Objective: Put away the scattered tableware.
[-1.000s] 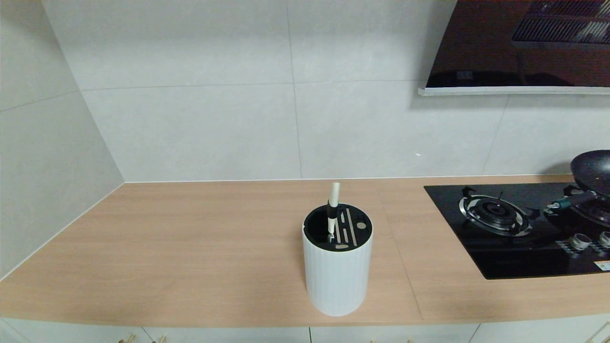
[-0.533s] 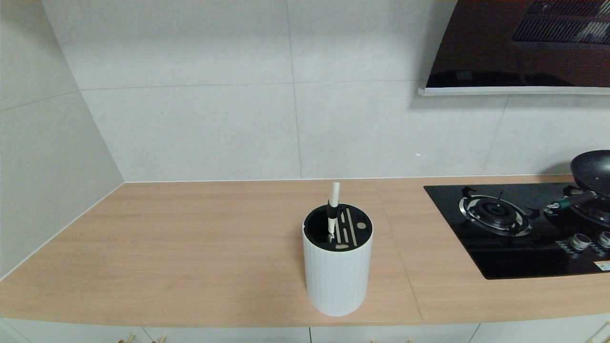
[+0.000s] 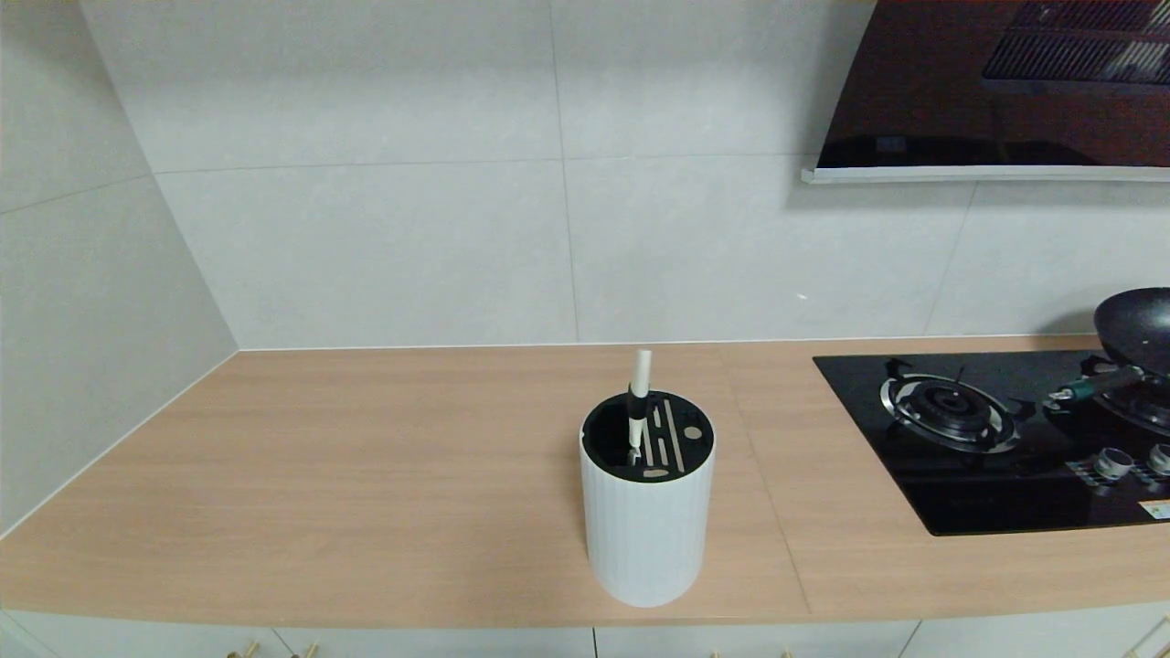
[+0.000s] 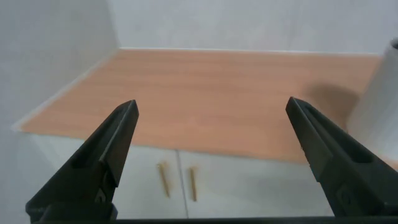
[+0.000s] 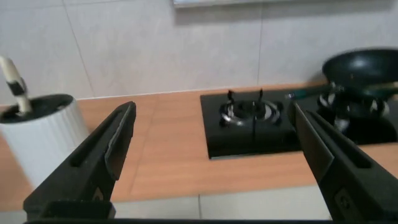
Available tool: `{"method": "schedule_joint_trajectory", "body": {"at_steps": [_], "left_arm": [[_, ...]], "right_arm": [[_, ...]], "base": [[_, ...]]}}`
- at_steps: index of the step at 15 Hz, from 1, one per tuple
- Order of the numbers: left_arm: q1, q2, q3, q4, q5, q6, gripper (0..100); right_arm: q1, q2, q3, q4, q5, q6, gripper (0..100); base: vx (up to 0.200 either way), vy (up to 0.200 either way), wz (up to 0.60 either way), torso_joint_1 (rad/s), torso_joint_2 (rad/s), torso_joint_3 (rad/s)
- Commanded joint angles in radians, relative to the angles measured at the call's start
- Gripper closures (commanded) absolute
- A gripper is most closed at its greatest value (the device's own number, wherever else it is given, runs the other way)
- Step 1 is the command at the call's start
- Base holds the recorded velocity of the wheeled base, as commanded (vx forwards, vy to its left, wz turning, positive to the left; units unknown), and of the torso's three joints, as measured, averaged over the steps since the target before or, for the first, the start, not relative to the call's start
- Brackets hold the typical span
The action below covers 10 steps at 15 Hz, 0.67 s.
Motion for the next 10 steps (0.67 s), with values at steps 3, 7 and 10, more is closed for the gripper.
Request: {"method": "schedule_joint_trajectory", "body": {"at_steps": [3, 7, 10], "left_arm": [[0.000, 0.000, 0.054, 0.002, -0.073, -0.030, 0], [0.000, 0.002, 0.054, 0.020, -0.112, 0.003, 0], [0.000, 0.002, 0.054, 0.018, -0.112, -0.010, 0]], "right_arm": [[0.000, -0.002, 0.068, 0.075, 0.043, -0.003, 0], [0.000, -0.001, 0.068, 0.115, 0.094, -0.021, 0], [0.000, -0.001, 0.068, 0.115, 0.094, -0.013, 0]], "base": [[0.000, 0.000, 0.00, 0.000, 0.00, 0.000], [0.000, 0.000, 0.00, 0.000, 0.00, 0.000], [0.000, 0.000, 0.00, 0.000, 0.00, 0.000]]}}
